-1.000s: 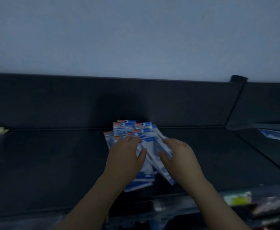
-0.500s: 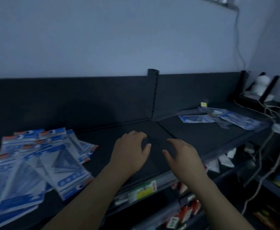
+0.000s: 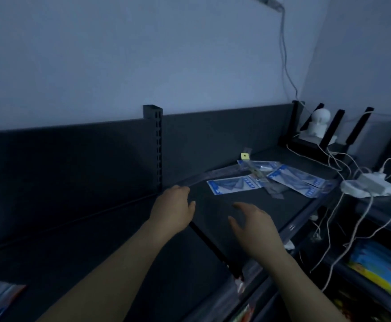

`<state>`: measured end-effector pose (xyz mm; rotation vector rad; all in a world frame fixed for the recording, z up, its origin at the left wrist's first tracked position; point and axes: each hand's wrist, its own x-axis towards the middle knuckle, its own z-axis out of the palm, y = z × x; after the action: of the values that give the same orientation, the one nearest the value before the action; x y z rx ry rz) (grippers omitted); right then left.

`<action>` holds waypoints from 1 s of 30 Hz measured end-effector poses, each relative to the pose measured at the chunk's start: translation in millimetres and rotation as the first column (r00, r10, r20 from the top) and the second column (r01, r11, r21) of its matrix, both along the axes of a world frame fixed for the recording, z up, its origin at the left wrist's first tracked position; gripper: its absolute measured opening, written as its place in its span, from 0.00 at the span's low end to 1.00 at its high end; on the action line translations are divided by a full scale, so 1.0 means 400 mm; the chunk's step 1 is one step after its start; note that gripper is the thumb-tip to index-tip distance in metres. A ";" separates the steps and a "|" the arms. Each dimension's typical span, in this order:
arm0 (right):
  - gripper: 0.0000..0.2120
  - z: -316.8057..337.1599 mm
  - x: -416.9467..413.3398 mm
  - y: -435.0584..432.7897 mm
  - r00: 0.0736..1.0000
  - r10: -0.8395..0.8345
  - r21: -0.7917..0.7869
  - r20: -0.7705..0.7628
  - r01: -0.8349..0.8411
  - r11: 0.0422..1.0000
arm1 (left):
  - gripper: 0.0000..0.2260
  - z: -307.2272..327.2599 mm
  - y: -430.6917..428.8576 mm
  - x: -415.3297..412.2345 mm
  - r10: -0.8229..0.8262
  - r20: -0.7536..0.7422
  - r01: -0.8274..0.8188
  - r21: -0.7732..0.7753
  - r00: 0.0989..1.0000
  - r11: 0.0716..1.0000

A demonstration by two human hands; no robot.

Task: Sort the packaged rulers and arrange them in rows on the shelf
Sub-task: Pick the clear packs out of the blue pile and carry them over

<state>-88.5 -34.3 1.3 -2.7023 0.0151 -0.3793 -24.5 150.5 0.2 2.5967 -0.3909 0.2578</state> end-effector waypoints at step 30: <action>0.16 -0.085 0.664 -0.276 0.903 0.360 -0.202 -0.236 -0.408 0.890 | 0.07 -0.101 -0.179 0.351 0.321 -0.141 -0.305 0.122 0.936 0.944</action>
<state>177.1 -144.7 -32.5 -2.8816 -0.5437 0.0056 116.0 78.8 -40.3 2.7464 0.0732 0.1389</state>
